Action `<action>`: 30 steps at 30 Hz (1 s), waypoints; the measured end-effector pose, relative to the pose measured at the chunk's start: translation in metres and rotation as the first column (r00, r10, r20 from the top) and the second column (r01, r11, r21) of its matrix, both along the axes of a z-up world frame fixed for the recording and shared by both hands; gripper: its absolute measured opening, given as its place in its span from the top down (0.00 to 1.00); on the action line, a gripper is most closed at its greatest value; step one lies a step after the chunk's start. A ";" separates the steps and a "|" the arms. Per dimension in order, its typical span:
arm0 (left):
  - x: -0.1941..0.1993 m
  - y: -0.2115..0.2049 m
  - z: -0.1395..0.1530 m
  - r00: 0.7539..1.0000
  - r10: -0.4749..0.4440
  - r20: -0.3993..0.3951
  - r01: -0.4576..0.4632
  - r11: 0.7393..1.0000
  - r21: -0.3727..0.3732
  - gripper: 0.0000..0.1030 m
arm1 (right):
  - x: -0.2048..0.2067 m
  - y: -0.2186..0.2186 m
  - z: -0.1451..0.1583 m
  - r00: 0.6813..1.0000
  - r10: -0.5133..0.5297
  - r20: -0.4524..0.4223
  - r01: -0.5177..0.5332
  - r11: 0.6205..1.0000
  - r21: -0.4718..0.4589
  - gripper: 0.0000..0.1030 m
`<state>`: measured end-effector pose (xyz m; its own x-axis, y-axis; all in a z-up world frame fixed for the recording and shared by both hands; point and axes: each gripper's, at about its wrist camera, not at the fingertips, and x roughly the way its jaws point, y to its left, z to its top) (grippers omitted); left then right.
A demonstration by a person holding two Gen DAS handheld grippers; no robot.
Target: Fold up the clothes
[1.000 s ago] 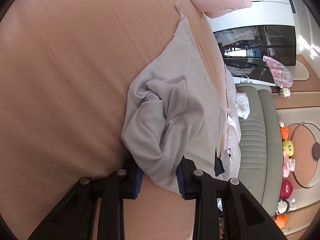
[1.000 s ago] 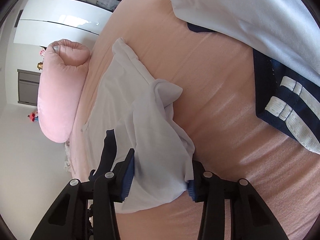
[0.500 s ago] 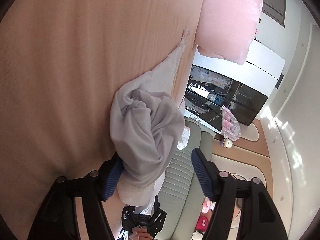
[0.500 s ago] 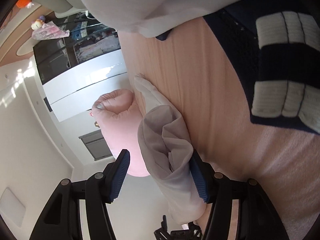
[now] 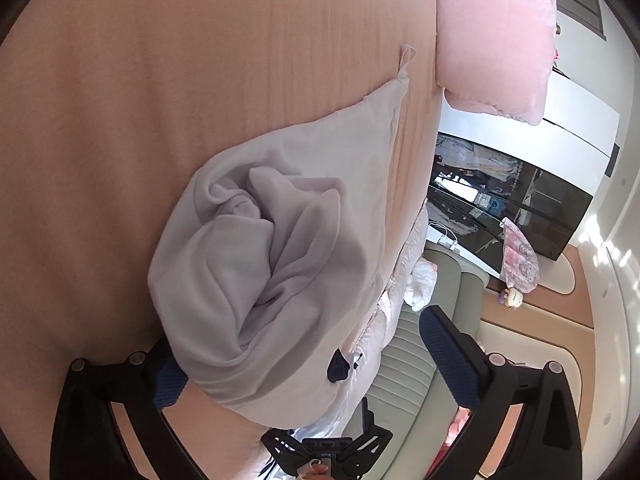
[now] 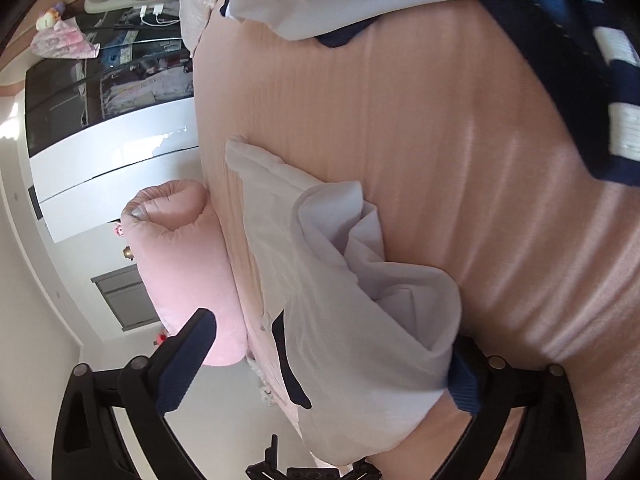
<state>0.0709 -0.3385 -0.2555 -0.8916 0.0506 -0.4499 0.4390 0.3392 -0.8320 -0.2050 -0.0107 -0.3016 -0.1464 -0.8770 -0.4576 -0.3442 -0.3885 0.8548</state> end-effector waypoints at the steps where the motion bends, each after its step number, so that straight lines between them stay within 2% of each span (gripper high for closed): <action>1: -0.002 -0.001 -0.001 1.000 -0.010 0.022 0.010 1.000 0.005 0.00 | -0.001 -0.003 0.000 1.000 0.015 -0.002 -0.015 1.000 0.028 0.00; 4: -0.007 -0.003 -0.001 0.999 -0.026 0.040 0.026 1.000 0.011 0.00 | -0.002 -0.008 0.001 0.999 0.034 0.006 -0.035 0.997 0.066 0.00; 7: -0.005 -0.005 -0.004 0.998 -0.052 0.020 0.052 0.999 0.016 0.00 | -0.002 -0.002 -0.004 0.998 0.064 0.008 -0.064 0.997 0.038 0.02; 9: -0.007 -0.006 -0.003 0.996 -0.082 0.025 0.082 0.997 0.006 0.00 | 0.000 0.004 -0.006 0.996 0.081 0.026 -0.083 0.995 0.058 0.19; 11: -0.009 -0.005 -0.001 0.993 -0.110 0.045 0.111 0.994 -0.009 0.02 | 0.006 0.014 -0.013 0.995 0.070 0.074 -0.076 0.994 0.085 0.58; 14: -0.008 -0.002 0.003 0.981 -0.145 0.131 0.150 0.988 -0.029 0.26 | 0.013 0.027 -0.030 0.994 0.057 0.096 -0.059 0.998 0.022 0.75; 15: -0.007 -0.001 0.005 0.974 -0.156 0.165 0.163 0.986 -0.034 0.40 | 0.014 0.029 -0.032 0.995 0.061 0.082 -0.061 0.998 0.005 0.76; 18: 0.001 0.003 0.001 0.977 -0.152 0.151 0.161 0.986 -0.047 0.50 | 0.015 0.026 -0.029 0.996 0.083 0.029 -0.084 0.996 0.022 0.77; 21: 0.003 0.006 0.002 0.967 -0.167 0.194 0.186 0.979 -0.085 0.70 | 0.015 0.016 -0.014 0.984 0.164 -0.069 -0.155 0.980 0.125 0.77; 22: 0.001 0.007 0.005 0.960 -0.178 0.218 0.205 0.973 -0.110 0.71 | 0.016 0.011 -0.007 0.972 0.206 -0.113 -0.185 0.967 0.172 0.77; 24: -0.004 0.012 0.017 0.938 -0.194 0.288 0.257 0.945 -0.200 0.72 | 0.020 -0.001 0.009 0.932 0.299 -0.206 -0.236 0.930 0.282 0.76; 26: -0.015 0.017 0.029 0.904 -0.204 0.376 0.322 0.903 -0.285 0.73 | 0.025 -0.011 0.021 0.888 0.376 -0.263 -0.264 0.888 0.377 0.75; 29: -0.025 0.026 0.043 0.854 -0.203 0.480 0.405 0.838 -0.366 0.73 | 0.029 -0.016 0.032 0.856 0.423 -0.297 -0.272 0.857 0.437 0.75; 30: -0.027 0.028 0.045 0.844 -0.202 0.496 0.421 0.823 -0.381 0.73 | 0.031 -0.017 0.035 0.845 0.435 -0.310 -0.271 0.849 0.454 0.75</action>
<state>0.0443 -0.3106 -0.2105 -0.5824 -0.0170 -0.8127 0.7892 -0.2515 -0.5603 -0.1744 -0.0274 -0.2663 -0.0970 -0.6712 -0.7349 0.2077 -0.7358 0.6446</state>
